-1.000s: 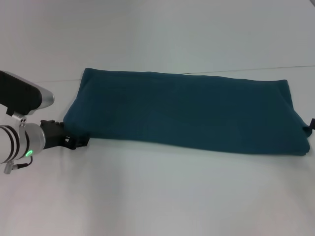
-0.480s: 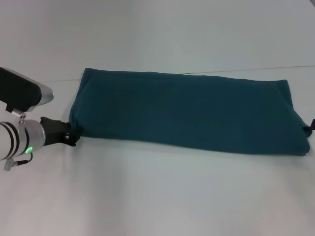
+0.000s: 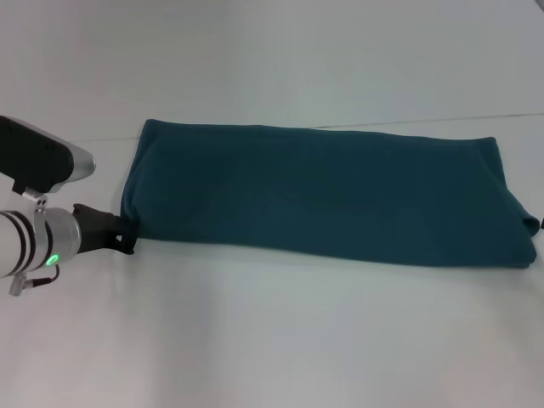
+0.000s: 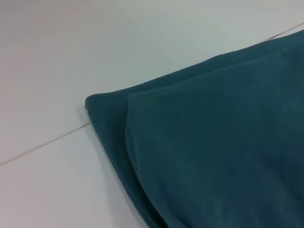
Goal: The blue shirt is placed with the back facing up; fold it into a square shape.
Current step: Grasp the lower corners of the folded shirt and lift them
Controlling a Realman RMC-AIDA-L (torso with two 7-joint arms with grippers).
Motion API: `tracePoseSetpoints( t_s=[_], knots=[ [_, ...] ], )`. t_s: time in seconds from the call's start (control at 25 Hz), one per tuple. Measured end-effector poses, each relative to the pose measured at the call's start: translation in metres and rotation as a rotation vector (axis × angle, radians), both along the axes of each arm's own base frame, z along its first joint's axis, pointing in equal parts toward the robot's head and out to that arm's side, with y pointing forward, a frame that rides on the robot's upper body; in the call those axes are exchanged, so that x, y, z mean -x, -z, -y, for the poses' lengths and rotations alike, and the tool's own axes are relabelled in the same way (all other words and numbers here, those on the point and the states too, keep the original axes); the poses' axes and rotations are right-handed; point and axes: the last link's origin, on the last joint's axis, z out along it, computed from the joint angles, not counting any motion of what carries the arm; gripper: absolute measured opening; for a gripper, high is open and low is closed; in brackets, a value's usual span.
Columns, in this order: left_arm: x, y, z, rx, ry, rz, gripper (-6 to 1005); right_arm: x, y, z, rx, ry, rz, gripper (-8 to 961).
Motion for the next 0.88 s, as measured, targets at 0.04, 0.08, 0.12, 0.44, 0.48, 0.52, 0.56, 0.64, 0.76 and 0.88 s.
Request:
tracePoseSetpoints(
  t_s=[0.04,0.08,0.12,0.44,0.48,0.52,0.56,0.64,0.76,0.88],
  knots=[
    [0.000,0.000,0.000,0.001,0.000,0.001,5,-0.001,0.000,0.000,0.005,0.005,0.005,719],
    [-0.001,-0.001,0.000,0.003,0.001,0.003,5,-0.001,0.000,0.000,0.011,0.011,0.009,717],
    [-0.001,-0.001,0.000,0.003,0.002,0.004,4,-0.002,0.001,0.000,0.017,0.019,0.013,715],
    [-0.006,-0.004,0.004,0.042,0.008,0.026,4,-0.007,0.005,-0.009,0.048,0.089,0.055,697],
    [-0.006,-0.004,0.004,0.044,0.009,0.022,4,-0.006,0.008,-0.013,0.050,0.094,0.064,695],
    [-0.005,-0.004,0.004,0.047,0.010,0.018,4,-0.005,0.011,-0.015,0.052,0.096,0.072,693],
    [-0.005,-0.004,0.004,0.051,0.009,0.014,4,-0.004,0.014,-0.019,0.054,0.097,0.082,690],
    [-0.006,-0.004,0.005,0.056,0.007,0.013,4,-0.002,0.019,-0.025,0.055,0.099,0.104,686],
    [-0.006,-0.004,0.005,0.060,0.005,0.015,5,0.002,0.027,-0.035,0.065,0.095,0.138,679],
    [-0.006,-0.004,0.005,0.062,0.004,0.017,5,0.005,0.031,-0.041,0.075,0.090,0.162,673]
  ],
)
